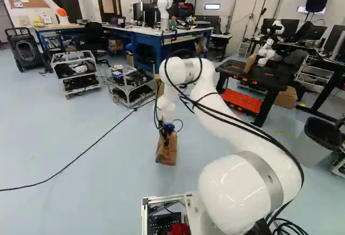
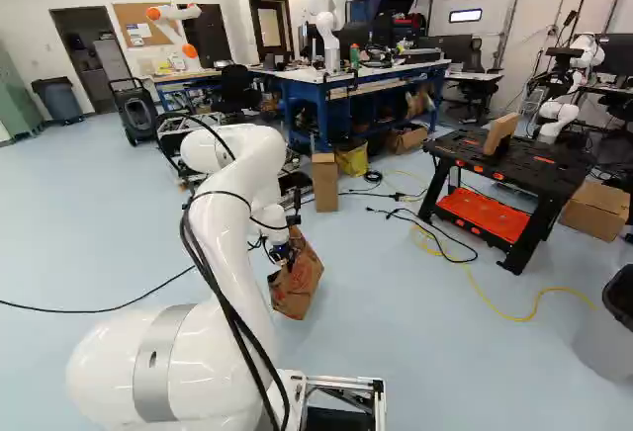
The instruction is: Pick up the grocery bag from the ground
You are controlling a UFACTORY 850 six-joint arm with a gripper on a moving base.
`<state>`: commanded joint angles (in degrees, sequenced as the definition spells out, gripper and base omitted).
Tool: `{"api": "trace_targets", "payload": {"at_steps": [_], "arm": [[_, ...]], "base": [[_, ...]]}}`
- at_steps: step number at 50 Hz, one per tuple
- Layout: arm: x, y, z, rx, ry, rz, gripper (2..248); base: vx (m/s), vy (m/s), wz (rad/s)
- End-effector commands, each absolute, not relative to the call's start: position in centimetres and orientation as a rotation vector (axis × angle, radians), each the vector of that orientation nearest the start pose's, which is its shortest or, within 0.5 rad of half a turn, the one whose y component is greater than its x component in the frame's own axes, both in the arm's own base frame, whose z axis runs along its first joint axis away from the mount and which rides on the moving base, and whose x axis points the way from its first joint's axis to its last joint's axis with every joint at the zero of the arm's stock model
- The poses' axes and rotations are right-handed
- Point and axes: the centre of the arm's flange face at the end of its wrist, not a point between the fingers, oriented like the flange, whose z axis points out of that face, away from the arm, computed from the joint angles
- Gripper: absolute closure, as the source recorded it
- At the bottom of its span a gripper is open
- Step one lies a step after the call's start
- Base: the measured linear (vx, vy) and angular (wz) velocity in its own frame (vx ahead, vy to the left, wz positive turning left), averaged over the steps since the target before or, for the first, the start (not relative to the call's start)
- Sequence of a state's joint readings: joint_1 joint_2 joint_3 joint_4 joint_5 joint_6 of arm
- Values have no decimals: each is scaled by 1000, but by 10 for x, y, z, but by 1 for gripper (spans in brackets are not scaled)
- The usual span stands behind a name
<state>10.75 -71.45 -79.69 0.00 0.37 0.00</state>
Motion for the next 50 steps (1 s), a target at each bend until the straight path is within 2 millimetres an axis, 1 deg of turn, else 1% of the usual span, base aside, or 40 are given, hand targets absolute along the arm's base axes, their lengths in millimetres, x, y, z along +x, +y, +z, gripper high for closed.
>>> {"api": "trace_targets", "payload": {"at_steps": [33, 50], "arm": [[573, 110, 49, -3101, -295, -262, 226], [560, 110, 75, -3099, -301, -265, 226]], "base": [[0, 0, 0], [0, 0, 0]]}}
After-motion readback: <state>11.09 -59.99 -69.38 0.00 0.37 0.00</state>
